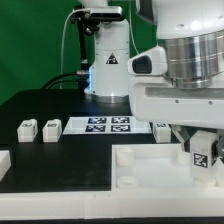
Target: Assemble one leg
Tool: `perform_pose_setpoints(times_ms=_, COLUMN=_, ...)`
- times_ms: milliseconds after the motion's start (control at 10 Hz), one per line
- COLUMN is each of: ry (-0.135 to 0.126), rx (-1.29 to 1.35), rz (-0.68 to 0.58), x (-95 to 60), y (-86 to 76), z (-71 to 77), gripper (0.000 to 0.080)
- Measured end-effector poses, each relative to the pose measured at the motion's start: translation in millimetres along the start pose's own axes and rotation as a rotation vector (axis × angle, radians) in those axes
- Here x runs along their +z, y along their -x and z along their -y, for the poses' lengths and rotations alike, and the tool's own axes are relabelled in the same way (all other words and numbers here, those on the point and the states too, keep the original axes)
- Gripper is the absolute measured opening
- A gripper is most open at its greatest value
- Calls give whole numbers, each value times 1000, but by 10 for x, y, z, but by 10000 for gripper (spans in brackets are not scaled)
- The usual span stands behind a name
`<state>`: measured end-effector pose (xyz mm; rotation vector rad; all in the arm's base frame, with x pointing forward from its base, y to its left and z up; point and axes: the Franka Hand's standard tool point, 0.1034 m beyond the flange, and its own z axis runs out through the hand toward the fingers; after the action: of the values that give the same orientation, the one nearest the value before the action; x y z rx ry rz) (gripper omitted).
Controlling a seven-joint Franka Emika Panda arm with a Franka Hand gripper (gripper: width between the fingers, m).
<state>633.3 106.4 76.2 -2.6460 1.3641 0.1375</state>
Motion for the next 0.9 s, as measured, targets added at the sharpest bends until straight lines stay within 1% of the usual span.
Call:
perform_pose_setpoints(times_ms=100, ry=-3, rx=123, rz=9, x=2, y=5, z=-3, gripper=294)
perform_pose_setpoints(times_ms=300, ry=0, rx=322, rz=8, x=10, y=31, z=-2, gripper=294)
perform_pose_setpoints(times_ms=500, ry=1, rx=467, rz=7, x=17, y=53, z=3, gripper=294)
perform_pose_setpoints(times_ms=600, ry=1, rx=461, rz=7, x=20, y=54, z=4, gripper=294)
perform_pose_setpoints(times_ms=700, ry=1, rx=428, rz=7, x=23, y=58, z=5, gripper=379)
perform_pose_setpoints(times_ms=800, ry=-4, rx=335, rz=0, x=37, y=71, z=19, gripper=379)
perform_pose_setpoints(times_ms=900, ry=-11, rx=198, rz=-8, x=86, y=133, z=29, gripper=576)
